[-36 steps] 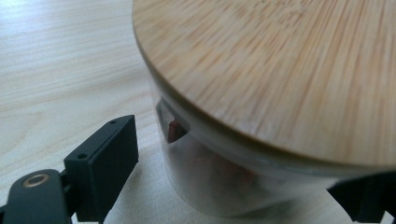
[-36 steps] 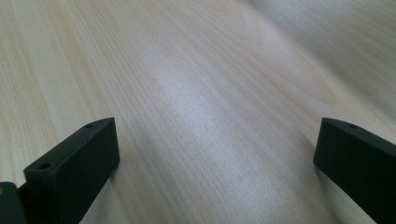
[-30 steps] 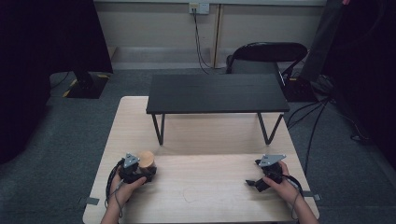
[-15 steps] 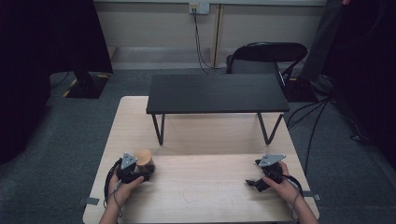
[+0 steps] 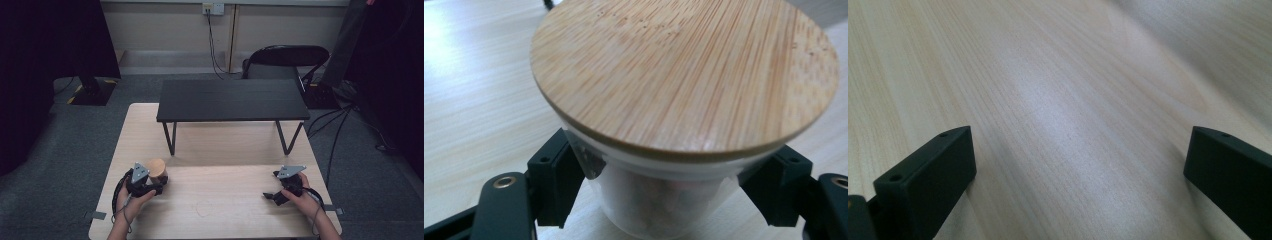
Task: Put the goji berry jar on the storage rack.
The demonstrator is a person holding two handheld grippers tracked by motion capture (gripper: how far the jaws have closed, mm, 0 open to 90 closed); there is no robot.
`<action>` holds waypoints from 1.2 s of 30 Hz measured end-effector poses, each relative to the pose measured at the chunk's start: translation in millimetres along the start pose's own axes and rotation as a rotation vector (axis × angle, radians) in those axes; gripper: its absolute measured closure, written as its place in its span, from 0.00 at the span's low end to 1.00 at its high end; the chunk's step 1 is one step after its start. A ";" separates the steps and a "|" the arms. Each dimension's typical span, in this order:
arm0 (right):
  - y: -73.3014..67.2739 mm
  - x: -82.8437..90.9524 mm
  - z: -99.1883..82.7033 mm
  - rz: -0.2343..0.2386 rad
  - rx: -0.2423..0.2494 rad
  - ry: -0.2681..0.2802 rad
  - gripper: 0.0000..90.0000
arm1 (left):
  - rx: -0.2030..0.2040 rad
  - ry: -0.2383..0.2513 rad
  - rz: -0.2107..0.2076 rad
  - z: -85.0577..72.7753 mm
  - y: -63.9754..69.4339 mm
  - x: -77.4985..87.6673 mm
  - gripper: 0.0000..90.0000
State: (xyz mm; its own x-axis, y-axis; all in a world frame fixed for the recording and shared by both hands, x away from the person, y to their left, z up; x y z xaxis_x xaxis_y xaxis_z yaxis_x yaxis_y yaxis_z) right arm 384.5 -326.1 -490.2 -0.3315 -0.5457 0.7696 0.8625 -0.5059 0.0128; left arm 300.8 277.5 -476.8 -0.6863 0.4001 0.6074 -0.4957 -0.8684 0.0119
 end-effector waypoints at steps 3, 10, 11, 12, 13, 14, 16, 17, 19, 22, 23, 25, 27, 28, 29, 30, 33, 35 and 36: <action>0.0 0.0 0.0 0.000 0.000 0.000 0.00 | -0.009 0.003 -0.007 2.7 1.9 2.4 0.29; 0.0 0.0 0.0 0.000 0.000 0.000 0.00 | -0.015 0.010 -0.033 16.8 1.8 13.1 0.29; 0.0 0.0 0.0 0.000 0.000 0.000 0.00 | -0.015 0.010 -0.033 16.8 1.8 13.1 0.29; 0.0 0.0 0.0 0.000 0.000 0.000 0.00 | -0.016 0.014 -0.040 21.7 2.2 16.1 0.29; 0.0 0.0 0.0 0.000 0.000 0.000 0.00 | -0.018 0.015 -0.042 24.6 2.9 18.0 0.29; 0.0 0.0 0.0 0.000 0.000 0.000 0.00 | -0.024 0.015 -0.045 28.5 3.3 20.2 0.29; 0.0 0.0 0.0 0.000 0.000 0.000 0.00 | -0.036 0.015 -0.051 33.9 4.6 22.7 0.29; 0.0 0.0 0.0 0.000 0.000 0.000 0.00 | -0.046 0.006 -0.056 38.6 5.4 24.4 0.29; 0.0 0.0 0.0 0.000 0.000 0.000 0.00 | -0.051 0.005 -0.069 43.9 6.5 26.2 0.29; 0.0 0.0 0.0 0.000 0.000 0.000 0.00 | -0.065 0.005 -0.085 50.8 7.5 28.2 0.29; 0.0 0.0 0.0 0.000 0.000 0.000 0.00 | -0.070 0.005 -0.088 54.0 8.8 28.8 0.29; 0.0 0.0 0.0 0.000 0.000 0.000 0.00 | -0.075 0.003 -0.100 60.5 9.7 30.3 0.29; 0.0 0.0 0.0 0.000 0.000 0.000 0.00 | -0.079 0.002 -0.113 69.4 10.2 32.1 0.29; 0.0 0.0 0.0 0.000 0.000 0.000 0.00 | -0.085 0.001 -0.117 73.8 10.2 33.1 0.29; 0.0 0.0 0.0 0.000 0.000 0.000 0.00 | -0.085 0.001 -0.117 73.8 10.2 33.1 0.29; 0.0 0.0 0.0 0.000 0.000 0.000 0.00 | -0.085 0.002 -0.119 79.7 11.0 34.4 0.29; 0.0 0.0 0.0 0.000 0.000 0.000 0.00 | -0.094 -0.001 -0.127 90.5 11.1 36.5 0.29; 0.0 0.0 0.0 0.000 0.000 0.000 0.00 | -0.102 -0.003 -0.135 98.9 11.4 37.5 0.29; 0.0 0.0 0.0 0.000 0.000 0.000 0.00 | -0.104 -0.008 -0.140 103.6 11.4 37.8 0.29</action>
State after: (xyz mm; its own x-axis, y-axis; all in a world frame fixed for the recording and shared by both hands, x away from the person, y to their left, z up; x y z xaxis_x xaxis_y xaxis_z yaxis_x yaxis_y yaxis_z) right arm 384.5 -326.1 -490.2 -0.3314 -0.5456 0.7697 0.8624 -0.5060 0.0127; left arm 324.3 252.4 -371.4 -0.6023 0.5123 0.6123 -0.6389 -0.7691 0.0151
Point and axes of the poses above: each handheld gripper's, and its own axes: x roughly backward along the jaws, z roughly out of its top, y roughly to its right, the point moved 6 cm from there along -x, roughly forward along the jaws, and after that the axes turned 6 degrees about -y, right-handed, at the moved point
